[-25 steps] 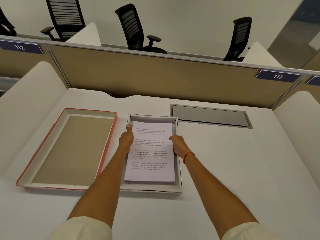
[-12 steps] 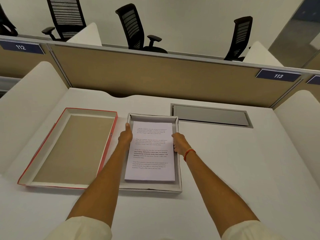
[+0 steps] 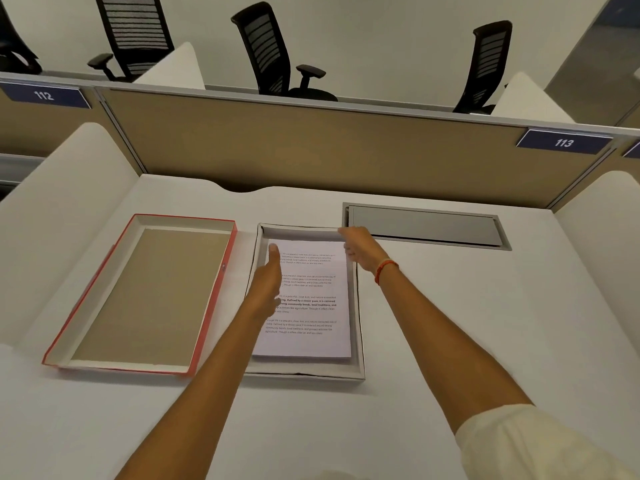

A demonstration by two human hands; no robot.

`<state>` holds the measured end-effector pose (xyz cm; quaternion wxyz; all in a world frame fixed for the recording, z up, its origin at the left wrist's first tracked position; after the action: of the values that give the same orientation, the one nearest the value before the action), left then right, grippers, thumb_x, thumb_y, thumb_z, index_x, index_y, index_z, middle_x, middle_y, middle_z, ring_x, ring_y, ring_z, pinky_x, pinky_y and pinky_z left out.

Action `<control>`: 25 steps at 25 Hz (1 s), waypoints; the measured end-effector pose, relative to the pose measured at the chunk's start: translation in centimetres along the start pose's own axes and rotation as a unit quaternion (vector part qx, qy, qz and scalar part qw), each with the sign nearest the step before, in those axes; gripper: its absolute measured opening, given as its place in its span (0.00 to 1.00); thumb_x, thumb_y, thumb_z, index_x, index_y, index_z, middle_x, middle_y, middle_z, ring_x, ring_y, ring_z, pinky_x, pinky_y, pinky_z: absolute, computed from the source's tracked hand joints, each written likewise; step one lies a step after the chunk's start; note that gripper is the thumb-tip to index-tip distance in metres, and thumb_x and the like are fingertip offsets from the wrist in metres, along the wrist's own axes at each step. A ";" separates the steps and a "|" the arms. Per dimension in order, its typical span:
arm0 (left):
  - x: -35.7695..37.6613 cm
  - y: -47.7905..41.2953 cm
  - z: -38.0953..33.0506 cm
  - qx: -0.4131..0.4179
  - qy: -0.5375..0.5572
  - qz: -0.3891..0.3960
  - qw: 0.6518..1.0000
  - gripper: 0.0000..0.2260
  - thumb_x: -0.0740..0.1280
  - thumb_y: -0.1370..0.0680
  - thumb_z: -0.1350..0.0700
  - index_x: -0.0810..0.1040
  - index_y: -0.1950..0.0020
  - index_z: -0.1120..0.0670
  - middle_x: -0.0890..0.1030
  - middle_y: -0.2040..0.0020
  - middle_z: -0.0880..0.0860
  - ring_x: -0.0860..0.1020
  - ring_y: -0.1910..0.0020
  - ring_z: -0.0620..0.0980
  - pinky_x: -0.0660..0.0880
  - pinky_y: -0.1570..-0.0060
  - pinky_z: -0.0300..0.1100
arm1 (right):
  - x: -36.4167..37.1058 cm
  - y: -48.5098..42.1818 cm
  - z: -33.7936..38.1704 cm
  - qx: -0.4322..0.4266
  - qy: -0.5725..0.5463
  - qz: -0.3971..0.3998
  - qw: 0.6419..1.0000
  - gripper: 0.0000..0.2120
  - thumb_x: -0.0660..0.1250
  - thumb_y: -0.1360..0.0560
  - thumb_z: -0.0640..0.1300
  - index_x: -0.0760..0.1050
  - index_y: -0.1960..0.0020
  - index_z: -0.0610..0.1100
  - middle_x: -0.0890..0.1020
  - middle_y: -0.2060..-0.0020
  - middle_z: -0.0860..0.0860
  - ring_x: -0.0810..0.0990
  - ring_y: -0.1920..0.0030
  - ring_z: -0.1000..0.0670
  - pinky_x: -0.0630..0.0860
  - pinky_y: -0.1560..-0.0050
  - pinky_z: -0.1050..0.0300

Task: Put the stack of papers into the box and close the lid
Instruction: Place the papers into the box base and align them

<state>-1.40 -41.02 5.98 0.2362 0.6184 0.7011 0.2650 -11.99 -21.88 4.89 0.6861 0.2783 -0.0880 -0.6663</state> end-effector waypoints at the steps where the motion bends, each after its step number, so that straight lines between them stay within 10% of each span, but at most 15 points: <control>1: -0.1 0.5 0.7 -0.020 0.027 0.001 0.999 0.37 0.49 0.22 0.31 0.58 0.22 0.54 0.63 0.22 0.60 0.63 0.25 0.65 0.63 0.28 0.58 | 0.0 -0.2 0.5 -0.021 0.037 -0.007 0.999 0.12 0.60 0.21 0.48 0.72 0.47 0.39 0.74 0.59 0.45 0.73 0.59 0.49 0.75 0.52 0.53; 6: -0.1 3.2 4.8 -0.151 0.204 0.023 0.967 0.42 0.56 0.23 0.33 0.54 0.23 0.66 0.67 0.29 0.67 0.65 0.28 0.65 0.61 0.26 0.58 | 1.3 -0.6 2.9 -0.111 0.244 0.018 0.963 0.16 0.55 0.18 0.47 0.70 0.55 0.35 0.76 0.57 0.40 0.74 0.55 0.43 0.70 0.52 0.53; 11: 0.5 5.2 7.4 -0.230 0.359 0.028 0.904 0.41 0.60 0.21 0.38 0.49 0.22 0.66 0.54 0.22 0.68 0.56 0.22 0.66 0.56 0.23 0.57 | 2.9 -1.2 3.7 -0.161 0.286 0.076 0.941 0.21 0.56 0.18 0.48 0.75 0.38 0.32 0.79 0.40 0.38 0.77 0.39 0.38 0.71 0.36 0.46; 17: 1.6 5.4 9.3 -0.258 0.410 0.040 0.874 0.22 0.60 0.20 0.41 0.74 0.33 0.54 0.77 0.35 0.64 0.75 0.34 0.65 0.67 0.31 0.63 | 4.1 -3.7 2.8 -0.167 0.339 0.114 0.919 0.18 0.57 0.19 0.45 0.76 0.39 0.35 0.80 0.41 0.38 0.78 0.41 0.39 0.73 0.38 0.47; 25: 1.9 4.8 10.0 -0.275 0.389 0.000 0.879 0.20 0.59 0.19 0.41 0.76 0.46 0.57 0.77 0.39 0.63 0.74 0.36 0.64 0.64 0.30 0.61 | 4.8 -6.8 2.5 -0.176 0.395 0.115 0.894 0.16 0.55 0.19 0.37 0.75 0.38 0.33 0.78 0.39 0.37 0.76 0.39 0.37 0.72 0.34 0.45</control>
<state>8.51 -37.87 1.72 0.1044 0.3759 0.6353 0.6665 -18.61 -26.89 2.40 0.7742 0.3814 0.2778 -0.4220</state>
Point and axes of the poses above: each hand's wrist, its own y-axis away from the middle knuckle, its own x-axis out of the palm, z = x × y, the point moved 5 cm from there along -y, towards the middle knuckle
